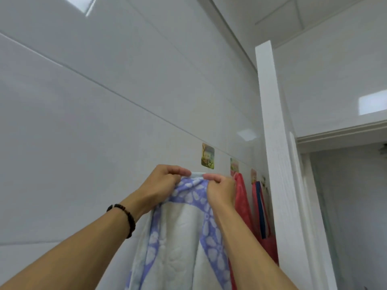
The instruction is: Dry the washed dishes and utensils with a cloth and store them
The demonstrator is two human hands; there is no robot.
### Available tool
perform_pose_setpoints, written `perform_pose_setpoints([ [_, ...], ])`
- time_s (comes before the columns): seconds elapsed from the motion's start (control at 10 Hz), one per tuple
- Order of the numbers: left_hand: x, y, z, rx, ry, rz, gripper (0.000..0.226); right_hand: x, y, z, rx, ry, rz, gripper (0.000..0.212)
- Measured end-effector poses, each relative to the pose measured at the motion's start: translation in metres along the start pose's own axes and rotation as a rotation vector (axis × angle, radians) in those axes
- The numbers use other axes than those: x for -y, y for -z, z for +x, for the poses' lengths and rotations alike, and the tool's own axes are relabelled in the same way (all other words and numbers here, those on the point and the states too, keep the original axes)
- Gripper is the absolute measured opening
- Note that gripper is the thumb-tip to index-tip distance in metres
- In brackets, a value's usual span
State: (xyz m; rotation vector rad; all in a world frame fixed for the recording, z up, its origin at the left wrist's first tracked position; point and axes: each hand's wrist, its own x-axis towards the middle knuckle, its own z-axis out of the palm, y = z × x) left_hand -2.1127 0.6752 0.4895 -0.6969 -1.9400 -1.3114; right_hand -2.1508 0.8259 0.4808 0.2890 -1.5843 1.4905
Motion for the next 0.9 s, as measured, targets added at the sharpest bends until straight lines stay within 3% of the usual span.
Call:
perform_pose_setpoints([
  [0.1, -0.002, -0.017, 0.046, 0.008, -0.183, 0.26, 0.032, -0.009, -0.009, 0.046, -0.066, 0.05, -0.043, 0.044],
  [0.3, 0.012, -0.045, 0.126, 0.031, -0.555, 1.028, 0.02, -0.024, -0.011, 0.117, -0.136, 0.048, -0.073, 0.042],
  [0.5, 0.024, -0.073, 0.143, -0.167, -0.753, 1.529, 0.028, -0.058, -0.03, 0.155, -0.01, 0.101, -0.222, 0.033],
  [0.7, 0.036, -0.081, 0.123, -0.088, -0.705, 1.543, 0.027, -0.098, -0.033, 0.145, 0.013, 0.177, -0.283, 0.025],
  [0.9, 0.047, -0.078, 0.08, -0.079, -0.639, 1.435, 0.03, -0.068, -0.009, 0.087, 0.056, 0.239, -0.737, 0.038],
])
